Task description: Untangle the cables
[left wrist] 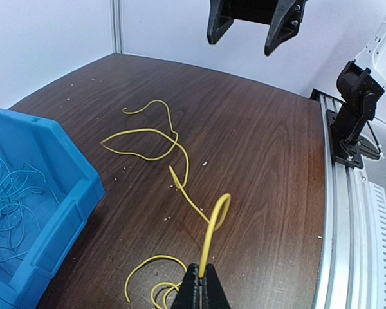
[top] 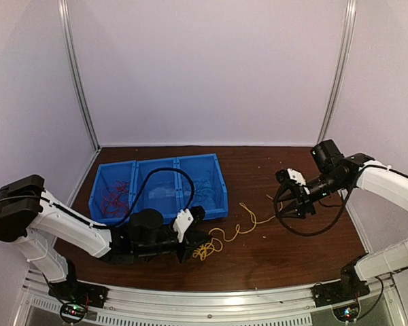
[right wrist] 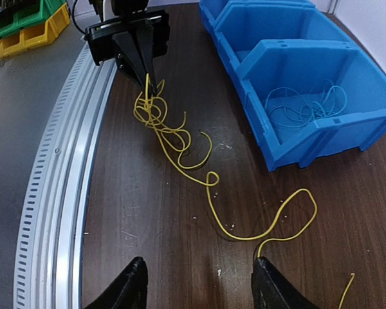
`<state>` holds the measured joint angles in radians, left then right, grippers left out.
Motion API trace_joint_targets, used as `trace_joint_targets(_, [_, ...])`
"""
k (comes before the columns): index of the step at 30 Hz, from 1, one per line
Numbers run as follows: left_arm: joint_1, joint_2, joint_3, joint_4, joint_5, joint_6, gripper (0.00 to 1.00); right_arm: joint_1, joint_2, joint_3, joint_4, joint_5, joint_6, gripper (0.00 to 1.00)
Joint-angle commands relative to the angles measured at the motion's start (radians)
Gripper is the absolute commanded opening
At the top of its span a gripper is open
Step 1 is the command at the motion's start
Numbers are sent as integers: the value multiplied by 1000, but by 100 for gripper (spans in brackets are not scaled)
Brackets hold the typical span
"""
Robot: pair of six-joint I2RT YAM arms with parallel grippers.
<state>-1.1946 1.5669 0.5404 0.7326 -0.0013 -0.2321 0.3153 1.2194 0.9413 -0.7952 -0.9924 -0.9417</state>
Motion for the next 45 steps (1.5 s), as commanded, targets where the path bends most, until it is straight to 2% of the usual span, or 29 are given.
trace_joint_targets(1, [0, 39, 39, 27, -29, 31, 0, 155, 109, 71, 53, 157, 53, 54])
trace_joint_targets(8, [-1, 46, 24, 42, -27, 28, 0, 255, 276, 112, 57, 195, 52, 52])
trace_joint_targets(21, [0, -5, 4, 57, -23, 21, 0, 345, 402, 83, 239, 335, 25, 56])
trace_joint_targets(29, [0, -42, -5, 35, -27, 33, 0, 347, 470, 151, 227, 219, 65, 54])
trace_joint_targets(35, [-1, -35, 1, 34, -25, 33, 0, 348, 517, 200, 187, 155, 83, 38])
trace_joint_targets(42, [-1, -22, -2, 36, -18, 31, 0, 347, 515, 221, 186, 133, 121, 8])
trace_joint_targets(45, [-2, -18, -3, 30, -16, 31, 0, 344, 500, 237, 175, 133, 143, 0])
